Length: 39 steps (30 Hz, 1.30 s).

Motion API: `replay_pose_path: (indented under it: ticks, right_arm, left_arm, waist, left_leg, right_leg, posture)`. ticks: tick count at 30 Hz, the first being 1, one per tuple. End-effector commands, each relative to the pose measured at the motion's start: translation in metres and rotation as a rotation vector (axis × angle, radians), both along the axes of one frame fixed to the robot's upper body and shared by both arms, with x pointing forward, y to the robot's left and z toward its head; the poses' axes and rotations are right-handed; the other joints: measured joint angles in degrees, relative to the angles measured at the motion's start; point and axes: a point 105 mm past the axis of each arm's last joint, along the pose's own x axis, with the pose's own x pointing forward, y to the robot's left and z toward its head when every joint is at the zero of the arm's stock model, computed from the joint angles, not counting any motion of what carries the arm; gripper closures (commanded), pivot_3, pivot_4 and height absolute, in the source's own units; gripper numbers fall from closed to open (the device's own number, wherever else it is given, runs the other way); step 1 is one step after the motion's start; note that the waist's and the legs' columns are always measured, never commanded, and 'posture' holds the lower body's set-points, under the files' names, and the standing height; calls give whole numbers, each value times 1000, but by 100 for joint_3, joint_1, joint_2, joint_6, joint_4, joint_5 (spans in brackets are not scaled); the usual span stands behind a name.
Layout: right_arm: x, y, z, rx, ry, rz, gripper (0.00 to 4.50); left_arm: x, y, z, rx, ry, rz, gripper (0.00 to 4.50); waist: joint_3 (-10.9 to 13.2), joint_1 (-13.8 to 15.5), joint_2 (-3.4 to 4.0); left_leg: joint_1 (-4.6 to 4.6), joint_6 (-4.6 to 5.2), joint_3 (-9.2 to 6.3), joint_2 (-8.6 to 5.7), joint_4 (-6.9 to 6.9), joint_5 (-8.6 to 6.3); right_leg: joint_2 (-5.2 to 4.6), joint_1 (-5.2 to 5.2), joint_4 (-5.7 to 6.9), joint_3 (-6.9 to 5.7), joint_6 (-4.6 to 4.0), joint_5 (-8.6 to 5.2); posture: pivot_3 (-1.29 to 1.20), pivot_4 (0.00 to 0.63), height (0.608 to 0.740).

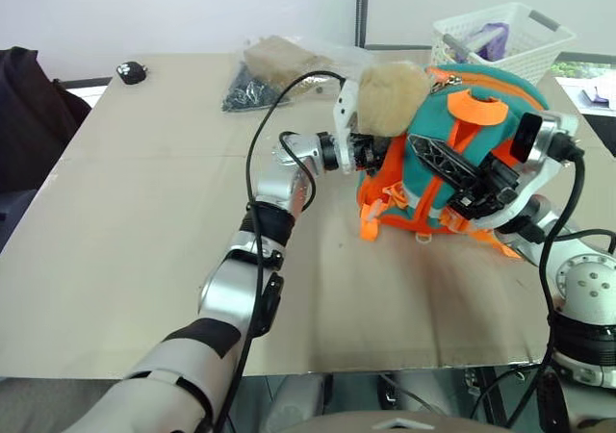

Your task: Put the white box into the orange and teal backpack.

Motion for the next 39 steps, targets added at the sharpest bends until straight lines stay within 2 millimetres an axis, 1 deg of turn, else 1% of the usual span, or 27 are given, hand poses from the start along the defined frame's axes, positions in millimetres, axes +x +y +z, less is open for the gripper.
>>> replay_pose_path:
  ticks: [1,2,4,5,6,7,8,10,11,13,14,16,18,20,23,26,28,32,35,39]
  right_arm:
    - [-10,5,10,9,-63,6,4500]
    - [-10,4,10,12,-62,2,4500]
    - [-10,4,9,11,-61,-5,4500]
    - [-9,4,8,7,-58,-10,4500]
    - [-8,4,7,2,-58,-15,4500]
    - [-8,4,6,0,-58,-17,4500]
    - [-7,4,6,-1,-58,-19,4500]
    - [-6,4,5,-1,-57,-21,4500]
    - [-5,4,4,-2,-56,-23,4500]
    - [-4,5,2,-6,-54,-25,4500]
    - [-3,6,2,-9,-54,-25,4500]
    - [-3,8,2,-11,-55,-20,4500]
    - [-2,10,2,-16,-57,-14,4500]
    - [-1,11,2,-19,-60,-12,4500]
    - [0,11,3,-20,-63,-14,4500]
    - [-1,12,3,-17,-64,-15,4500]
    - [-1,13,3,-15,-63,-16,4500]
    - [-2,14,3,-8,-65,-22,4500]
    - [-2,14,4,-2,-66,-29,4500]
    - [-2,14,4,0,-65,-33,4500]
  left_arm:
    - [3,18,16,-30,-58,58,45]
    - [4,27,18,-46,-47,81,45]
    - [5,50,29,-124,-28,133,45]
    - [3,71,41,-206,-2,164,45]
    - [-3,88,49,-260,13,174,45]
    - [-12,100,53,-288,34,162,45]
    - [-19,106,55,-297,48,149,45]
    - [-41,118,54,-281,98,108,45]
    - [-51,121,53,-262,129,78,45]
    - [-64,121,52,-233,157,56,45]
    - [-67,120,55,-247,170,56,45]
    - [-70,116,62,-295,185,48,45]
    - [-67,108,60,-299,178,62,45]
    - [-56,100,52,-275,164,111,45]
    - [-38,97,52,-277,122,196,45]
    - [-24,92,47,-228,84,241,45]
    - [-15,88,47,-226,75,262,45]
    - [-8,76,40,-195,55,249,45]
    - [-2,72,42,-229,66,254,45]
    - [-1,67,42,-261,80,232,45]
  waist:
    - [0,-24,0]
    - [0,-49,0]
    - [0,-67,0]
    - [0,-83,0]
    - [0,-117,0]
    - [0,-132,0]
    - [0,-148,0]
    - [0,-131,0]
    - [0,-118,0]
    - [0,-53,-1]
    - [0,-22,-1]
    - [0,34,-1]
    - [0,43,-1]
    - [0,41,-1]
    - [0,39,-1]
    - [0,26,-1]
    - [0,29,-1]
    - [0,34,-1]
    - [0,30,-1]
    - [0,26,-1]
  left_leg:
    - [1,0,0,0,0,0]
    - [4,0,0,1,2,0]
    - [4,0,-1,2,3,0]
    - [4,0,-1,2,4,0]
    - [3,0,-1,2,4,0]
    - [4,0,-1,2,4,0]
    - [3,0,-6,4,5,0]
    - [0,0,-6,3,3,0]
    - [0,-1,-8,3,4,0]
    - [0,-1,-12,-1,10,0]
    - [-1,0,-17,-4,21,0]
    - [0,0,-21,-7,37,0]
    - [2,1,-21,-10,42,-1]
    - [5,1,-20,-10,42,-1]
    - [9,0,-14,-10,40,-1]
    - [15,-1,-6,-9,39,-1]
    - [15,-1,-7,-9,38,-1]
    - [13,0,-5,-9,40,-1]
    - [13,0,-6,-9,40,-1]
    - [13,0,-6,-9,41,-1]
  right_leg:
    - [0,0,4,1,0,0]
    - [1,0,7,2,0,0]
    - [1,0,10,4,0,0]
    - [2,0,9,4,0,0]
    - [2,0,9,5,0,0]
    - [4,-4,8,8,0,0]
    - [7,-8,13,20,0,0]
    - [9,-20,21,39,0,0]
    - [9,-20,23,41,0,0]
    - [7,-16,23,37,0,0]
    - [4,-12,24,31,0,-1]
    - [3,3,21,24,0,0]
    - [2,7,23,25,1,0]
    - [3,7,25,22,1,0]
    - [5,6,31,16,0,0]
    - [7,5,37,18,0,0]
    - [8,4,37,17,0,0]
    - [6,5,36,18,0,0]
    - [6,4,38,18,0,0]
    - [6,4,40,18,1,0]
  posture:
    - [0,150,740]
    - [0,150,740]
    - [0,150,740]
    - [0,150,740]
    - [0,150,740]
    - [0,150,740]
    - [0,150,740]
    - [0,150,740]
    - [0,150,740]
    - [0,150,740]
    - [0,150,740]
    - [0,150,740]
    - [0,150,740]
    - [0,150,740]
    - [0,150,740]
    - [0,150,740]
    - [0,150,740]
    - [0,150,740]
    - [0,150,740]
    - [0,150,740]
